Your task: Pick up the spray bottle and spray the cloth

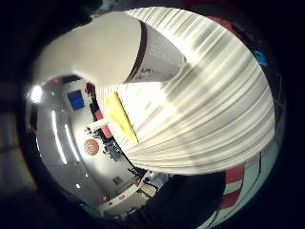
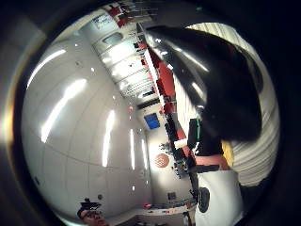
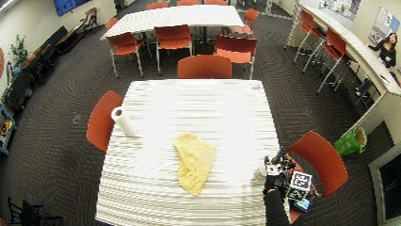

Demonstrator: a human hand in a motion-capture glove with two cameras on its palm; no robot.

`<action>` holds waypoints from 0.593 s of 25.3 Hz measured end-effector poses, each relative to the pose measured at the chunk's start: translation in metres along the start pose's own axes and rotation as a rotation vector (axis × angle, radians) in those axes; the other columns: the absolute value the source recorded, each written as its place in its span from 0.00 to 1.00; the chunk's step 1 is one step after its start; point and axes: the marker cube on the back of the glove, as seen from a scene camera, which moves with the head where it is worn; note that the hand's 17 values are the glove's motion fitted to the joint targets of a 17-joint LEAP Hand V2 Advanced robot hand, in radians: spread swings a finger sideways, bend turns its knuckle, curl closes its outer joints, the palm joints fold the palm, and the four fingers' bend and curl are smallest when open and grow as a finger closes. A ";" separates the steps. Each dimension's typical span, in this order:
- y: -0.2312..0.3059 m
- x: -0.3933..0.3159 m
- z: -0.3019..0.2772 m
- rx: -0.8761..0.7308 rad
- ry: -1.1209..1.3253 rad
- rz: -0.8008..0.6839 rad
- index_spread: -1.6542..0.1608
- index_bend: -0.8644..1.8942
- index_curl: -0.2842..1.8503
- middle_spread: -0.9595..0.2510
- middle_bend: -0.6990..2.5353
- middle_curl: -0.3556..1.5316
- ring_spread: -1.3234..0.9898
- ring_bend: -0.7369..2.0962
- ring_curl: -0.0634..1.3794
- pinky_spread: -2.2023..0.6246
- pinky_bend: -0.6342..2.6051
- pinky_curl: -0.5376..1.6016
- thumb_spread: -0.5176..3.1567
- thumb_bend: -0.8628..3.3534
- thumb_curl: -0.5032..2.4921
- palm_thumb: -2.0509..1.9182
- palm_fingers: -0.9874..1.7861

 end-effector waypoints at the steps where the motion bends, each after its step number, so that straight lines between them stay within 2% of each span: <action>1: -0.004 -0.001 0.003 0.001 0.002 -0.004 0.71 0.36 0.25 0.82 0.28 0.36 0.62 0.41 0.27 0.84 0.34 0.42 0.43 0.20 0.33 0.73 0.43; 7: -0.029 0.000 0.024 -0.013 0.063 -0.045 0.71 0.37 0.25 0.82 0.28 0.37 0.62 0.41 0.28 0.84 0.34 0.42 0.43 0.20 0.34 0.74 0.44; 15: -0.030 0.002 0.043 -0.040 0.111 -0.047 0.71 0.37 0.25 0.82 0.28 0.38 0.62 0.41 0.28 0.84 0.32 0.42 0.43 0.20 0.34 0.74 0.44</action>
